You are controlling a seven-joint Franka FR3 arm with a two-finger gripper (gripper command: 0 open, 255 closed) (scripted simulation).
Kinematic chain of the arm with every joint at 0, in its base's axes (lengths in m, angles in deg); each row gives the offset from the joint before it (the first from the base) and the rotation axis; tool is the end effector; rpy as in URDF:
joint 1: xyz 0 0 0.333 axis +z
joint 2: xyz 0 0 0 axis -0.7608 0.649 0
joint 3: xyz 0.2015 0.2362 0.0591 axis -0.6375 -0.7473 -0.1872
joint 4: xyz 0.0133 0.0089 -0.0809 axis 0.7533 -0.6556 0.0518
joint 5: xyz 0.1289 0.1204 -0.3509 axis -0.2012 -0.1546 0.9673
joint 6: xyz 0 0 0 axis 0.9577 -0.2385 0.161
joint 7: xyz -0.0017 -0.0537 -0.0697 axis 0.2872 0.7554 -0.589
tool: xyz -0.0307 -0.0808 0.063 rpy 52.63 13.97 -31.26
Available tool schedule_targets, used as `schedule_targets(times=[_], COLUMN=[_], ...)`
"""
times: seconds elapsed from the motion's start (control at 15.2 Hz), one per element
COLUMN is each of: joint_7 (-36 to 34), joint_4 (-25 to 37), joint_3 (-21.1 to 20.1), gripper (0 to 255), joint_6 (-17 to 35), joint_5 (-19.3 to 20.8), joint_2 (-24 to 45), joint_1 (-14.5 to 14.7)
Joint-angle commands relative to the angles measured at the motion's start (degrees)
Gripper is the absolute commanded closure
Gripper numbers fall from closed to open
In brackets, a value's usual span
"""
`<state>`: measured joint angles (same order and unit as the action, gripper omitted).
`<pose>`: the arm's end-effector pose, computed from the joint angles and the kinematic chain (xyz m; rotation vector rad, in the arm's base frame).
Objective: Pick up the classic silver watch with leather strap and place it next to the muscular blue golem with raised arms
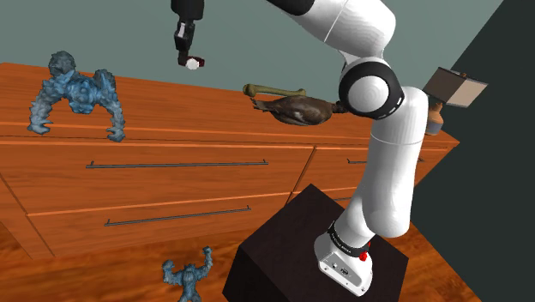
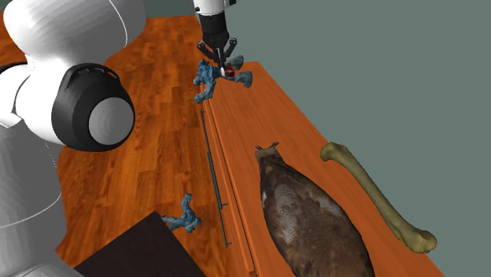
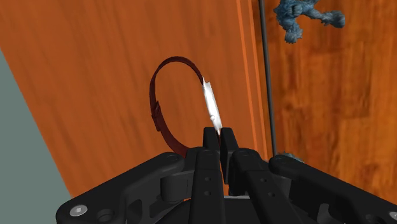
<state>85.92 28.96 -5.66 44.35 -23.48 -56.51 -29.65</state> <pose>0.6166 0.2385 0.6431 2.8304 1.2179 0.1631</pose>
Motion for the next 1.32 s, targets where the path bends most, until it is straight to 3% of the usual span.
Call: schedule_targets(times=[0.0,1.25], joint_7=[-0.2,-1.0], joint_4=[-3.8,-25.7], joint_3=[0.0,0.0], gripper=[255,255], joint_6=[2.4,19.6], joint_5=[-0.1,-0.2], joint_2=[-1.4,-6.1], joint_1=[-0.1,-0.5])
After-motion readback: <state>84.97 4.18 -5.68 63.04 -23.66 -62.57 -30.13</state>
